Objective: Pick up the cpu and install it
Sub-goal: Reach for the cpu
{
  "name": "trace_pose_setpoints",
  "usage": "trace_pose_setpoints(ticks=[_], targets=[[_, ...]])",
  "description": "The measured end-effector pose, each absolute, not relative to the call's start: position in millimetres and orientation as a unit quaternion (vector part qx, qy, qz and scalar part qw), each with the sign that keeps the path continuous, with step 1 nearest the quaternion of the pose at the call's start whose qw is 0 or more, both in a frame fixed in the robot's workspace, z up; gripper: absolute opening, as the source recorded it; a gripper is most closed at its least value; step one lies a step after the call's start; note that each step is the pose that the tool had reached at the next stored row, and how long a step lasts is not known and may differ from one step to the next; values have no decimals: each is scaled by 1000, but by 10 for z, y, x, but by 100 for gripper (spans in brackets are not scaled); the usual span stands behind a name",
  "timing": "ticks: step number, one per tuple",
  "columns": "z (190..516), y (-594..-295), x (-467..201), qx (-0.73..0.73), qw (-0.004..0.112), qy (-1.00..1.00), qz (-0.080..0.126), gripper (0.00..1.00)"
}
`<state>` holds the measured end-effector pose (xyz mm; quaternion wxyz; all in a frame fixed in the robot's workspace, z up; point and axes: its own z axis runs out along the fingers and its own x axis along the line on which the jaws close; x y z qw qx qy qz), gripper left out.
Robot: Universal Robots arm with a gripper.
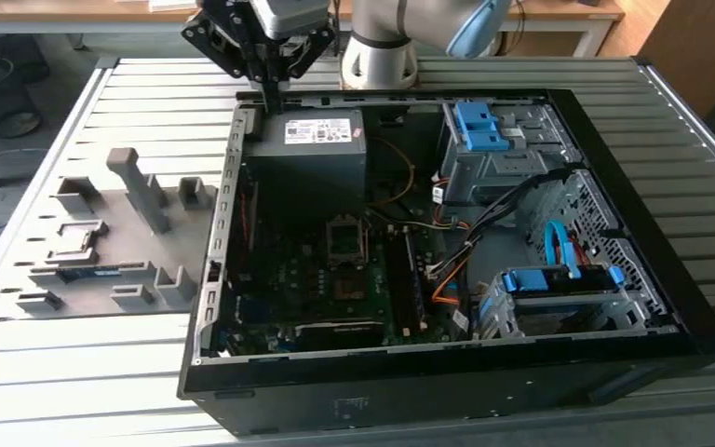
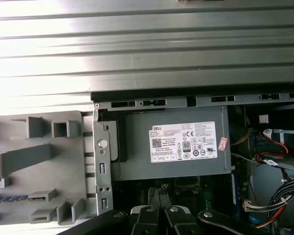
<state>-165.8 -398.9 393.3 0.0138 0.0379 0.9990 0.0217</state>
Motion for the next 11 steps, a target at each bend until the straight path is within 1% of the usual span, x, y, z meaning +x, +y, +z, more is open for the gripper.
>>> trace_pose_setpoints(ticks=[11], targets=[[3930,-3989,-1858,38,14,999,22,10]])
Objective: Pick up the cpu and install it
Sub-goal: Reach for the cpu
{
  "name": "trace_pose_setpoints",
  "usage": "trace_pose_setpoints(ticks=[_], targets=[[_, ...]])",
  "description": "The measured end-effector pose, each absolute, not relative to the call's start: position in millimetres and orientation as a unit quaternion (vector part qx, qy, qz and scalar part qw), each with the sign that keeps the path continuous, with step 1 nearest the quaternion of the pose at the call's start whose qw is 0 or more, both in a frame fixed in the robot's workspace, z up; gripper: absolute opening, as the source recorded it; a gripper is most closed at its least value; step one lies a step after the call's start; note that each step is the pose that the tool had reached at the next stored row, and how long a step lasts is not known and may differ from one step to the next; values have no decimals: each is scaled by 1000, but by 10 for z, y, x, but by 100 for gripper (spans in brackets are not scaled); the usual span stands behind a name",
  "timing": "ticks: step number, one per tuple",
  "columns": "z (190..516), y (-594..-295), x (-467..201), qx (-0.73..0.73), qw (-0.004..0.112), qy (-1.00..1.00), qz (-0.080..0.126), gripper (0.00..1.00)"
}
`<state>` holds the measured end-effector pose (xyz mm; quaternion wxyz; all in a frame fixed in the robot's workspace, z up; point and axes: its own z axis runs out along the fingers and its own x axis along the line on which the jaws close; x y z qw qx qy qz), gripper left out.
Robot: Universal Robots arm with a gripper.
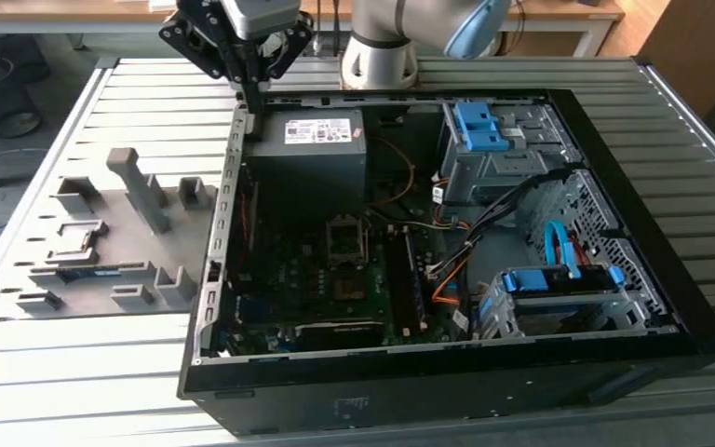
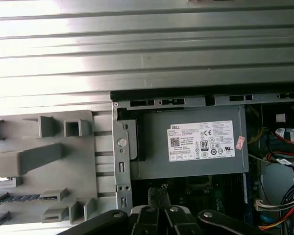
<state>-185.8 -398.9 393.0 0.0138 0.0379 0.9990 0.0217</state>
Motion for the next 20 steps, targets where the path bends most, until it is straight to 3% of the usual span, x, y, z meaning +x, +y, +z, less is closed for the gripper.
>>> trace_pose_setpoints(ticks=[20], targets=[[3926,-3989,-2261,38,14,999,22,10]])
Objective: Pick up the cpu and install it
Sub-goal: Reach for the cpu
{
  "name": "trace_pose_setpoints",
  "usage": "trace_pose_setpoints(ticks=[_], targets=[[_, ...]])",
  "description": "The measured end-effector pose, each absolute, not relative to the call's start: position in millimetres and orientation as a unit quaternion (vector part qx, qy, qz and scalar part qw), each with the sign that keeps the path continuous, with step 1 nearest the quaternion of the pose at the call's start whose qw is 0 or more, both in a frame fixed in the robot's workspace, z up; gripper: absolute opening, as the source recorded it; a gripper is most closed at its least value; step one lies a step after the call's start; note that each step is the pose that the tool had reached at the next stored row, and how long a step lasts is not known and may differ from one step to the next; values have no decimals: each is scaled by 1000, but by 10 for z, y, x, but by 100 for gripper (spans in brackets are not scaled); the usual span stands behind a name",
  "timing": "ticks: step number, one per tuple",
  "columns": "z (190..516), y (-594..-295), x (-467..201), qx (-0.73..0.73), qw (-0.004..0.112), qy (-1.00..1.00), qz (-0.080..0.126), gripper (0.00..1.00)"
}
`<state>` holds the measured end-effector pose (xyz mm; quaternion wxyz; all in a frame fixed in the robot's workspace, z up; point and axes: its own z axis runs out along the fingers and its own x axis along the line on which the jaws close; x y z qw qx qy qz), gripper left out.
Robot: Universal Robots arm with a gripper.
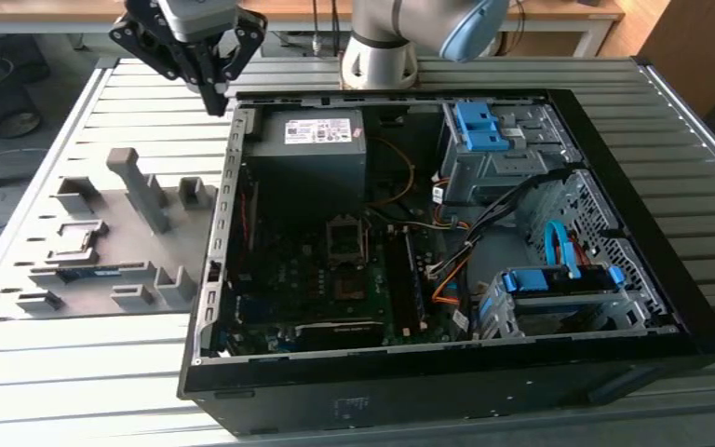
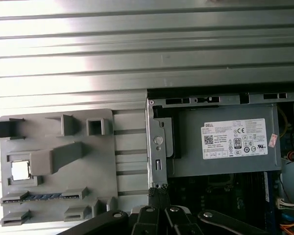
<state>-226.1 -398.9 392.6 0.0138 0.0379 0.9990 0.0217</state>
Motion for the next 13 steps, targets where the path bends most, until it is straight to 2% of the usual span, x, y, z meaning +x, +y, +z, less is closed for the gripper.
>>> trace_pose_setpoints(ticks=[13], targets=[[3922,-3989,-2523,38,14,999,22,10]])
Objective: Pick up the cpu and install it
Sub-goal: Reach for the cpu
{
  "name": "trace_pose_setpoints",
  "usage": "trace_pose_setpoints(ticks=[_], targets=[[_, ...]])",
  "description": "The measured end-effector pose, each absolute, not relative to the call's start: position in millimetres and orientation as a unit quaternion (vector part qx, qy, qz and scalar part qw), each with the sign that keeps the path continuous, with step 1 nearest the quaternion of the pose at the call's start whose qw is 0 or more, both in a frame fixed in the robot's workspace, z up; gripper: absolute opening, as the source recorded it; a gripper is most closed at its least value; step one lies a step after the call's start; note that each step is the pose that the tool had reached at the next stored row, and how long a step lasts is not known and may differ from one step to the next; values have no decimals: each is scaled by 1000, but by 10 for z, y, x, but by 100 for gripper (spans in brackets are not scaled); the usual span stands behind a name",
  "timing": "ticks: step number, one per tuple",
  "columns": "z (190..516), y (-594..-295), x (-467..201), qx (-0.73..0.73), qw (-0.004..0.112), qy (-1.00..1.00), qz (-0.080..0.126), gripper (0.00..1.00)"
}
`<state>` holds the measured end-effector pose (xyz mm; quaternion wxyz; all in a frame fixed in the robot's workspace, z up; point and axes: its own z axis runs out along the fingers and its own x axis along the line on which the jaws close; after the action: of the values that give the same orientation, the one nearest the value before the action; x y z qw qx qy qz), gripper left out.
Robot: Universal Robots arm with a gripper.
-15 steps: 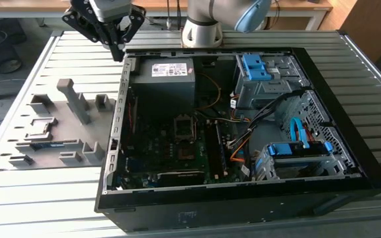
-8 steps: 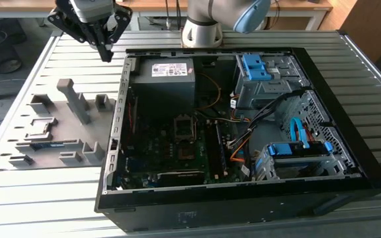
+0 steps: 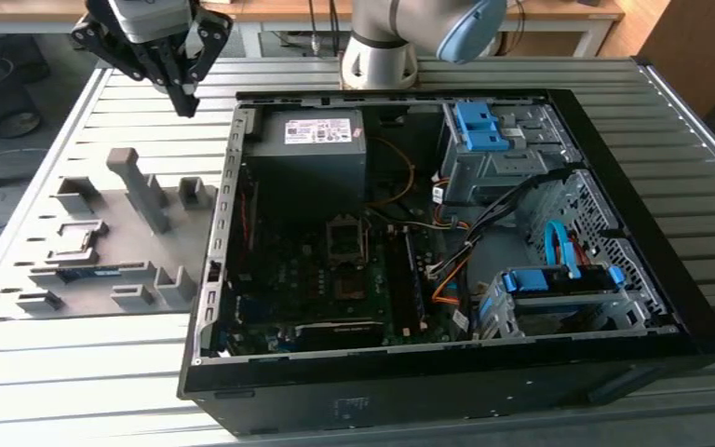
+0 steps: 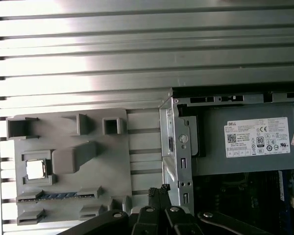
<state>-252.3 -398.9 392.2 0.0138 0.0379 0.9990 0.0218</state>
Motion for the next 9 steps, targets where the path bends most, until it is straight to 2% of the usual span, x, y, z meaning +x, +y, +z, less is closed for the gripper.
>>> trace_pose_setpoints(ticks=[9], targets=[[3921,-3989,-2669,38,14,999,22,10]])
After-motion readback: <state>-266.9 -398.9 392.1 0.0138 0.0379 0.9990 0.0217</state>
